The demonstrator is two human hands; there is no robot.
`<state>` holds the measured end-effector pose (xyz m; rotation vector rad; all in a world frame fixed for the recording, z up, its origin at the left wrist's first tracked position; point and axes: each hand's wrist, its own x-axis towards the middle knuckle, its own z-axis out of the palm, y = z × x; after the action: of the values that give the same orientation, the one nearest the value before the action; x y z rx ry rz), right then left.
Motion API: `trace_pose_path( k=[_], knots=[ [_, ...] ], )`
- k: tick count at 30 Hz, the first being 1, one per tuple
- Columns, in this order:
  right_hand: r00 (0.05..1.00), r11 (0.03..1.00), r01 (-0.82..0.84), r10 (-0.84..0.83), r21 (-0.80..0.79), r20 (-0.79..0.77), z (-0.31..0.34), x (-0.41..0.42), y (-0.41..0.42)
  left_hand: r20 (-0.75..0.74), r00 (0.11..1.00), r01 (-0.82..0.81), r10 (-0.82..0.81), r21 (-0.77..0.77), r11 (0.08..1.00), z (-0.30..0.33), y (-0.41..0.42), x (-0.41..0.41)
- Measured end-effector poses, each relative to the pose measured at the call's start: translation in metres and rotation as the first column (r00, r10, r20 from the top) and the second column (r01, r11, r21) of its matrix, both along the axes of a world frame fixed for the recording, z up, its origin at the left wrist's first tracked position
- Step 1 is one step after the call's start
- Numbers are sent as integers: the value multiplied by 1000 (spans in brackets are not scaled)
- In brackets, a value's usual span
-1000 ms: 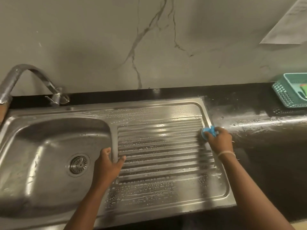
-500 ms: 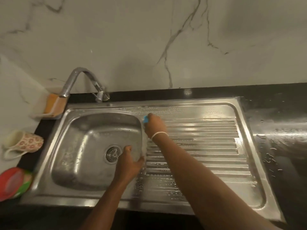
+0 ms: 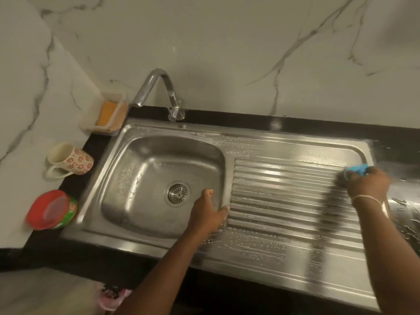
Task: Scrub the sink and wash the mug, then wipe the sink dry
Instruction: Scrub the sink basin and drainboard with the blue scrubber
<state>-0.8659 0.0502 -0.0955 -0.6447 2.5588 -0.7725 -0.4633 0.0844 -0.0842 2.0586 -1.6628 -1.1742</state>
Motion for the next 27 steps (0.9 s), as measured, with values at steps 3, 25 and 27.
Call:
trace_pose_path(
  k=[3, 25, 27],
  knots=[
    [996, 995, -82, 83, -56, 33, 2, 73, -29, -4, 1000, 1, -1, -12, 1000, -2, -1, 14],
    [934, 940, -340, 333, 34, 129, 33, 347, 37, -180, 956, 223, -233, -73, 972, -19, -34, 134],
    [938, 940, -340, 335, 42, 93, 30, 345, 34, -193, 946, 252, -261, -69, 965, -17, -35, 134]
  ],
)
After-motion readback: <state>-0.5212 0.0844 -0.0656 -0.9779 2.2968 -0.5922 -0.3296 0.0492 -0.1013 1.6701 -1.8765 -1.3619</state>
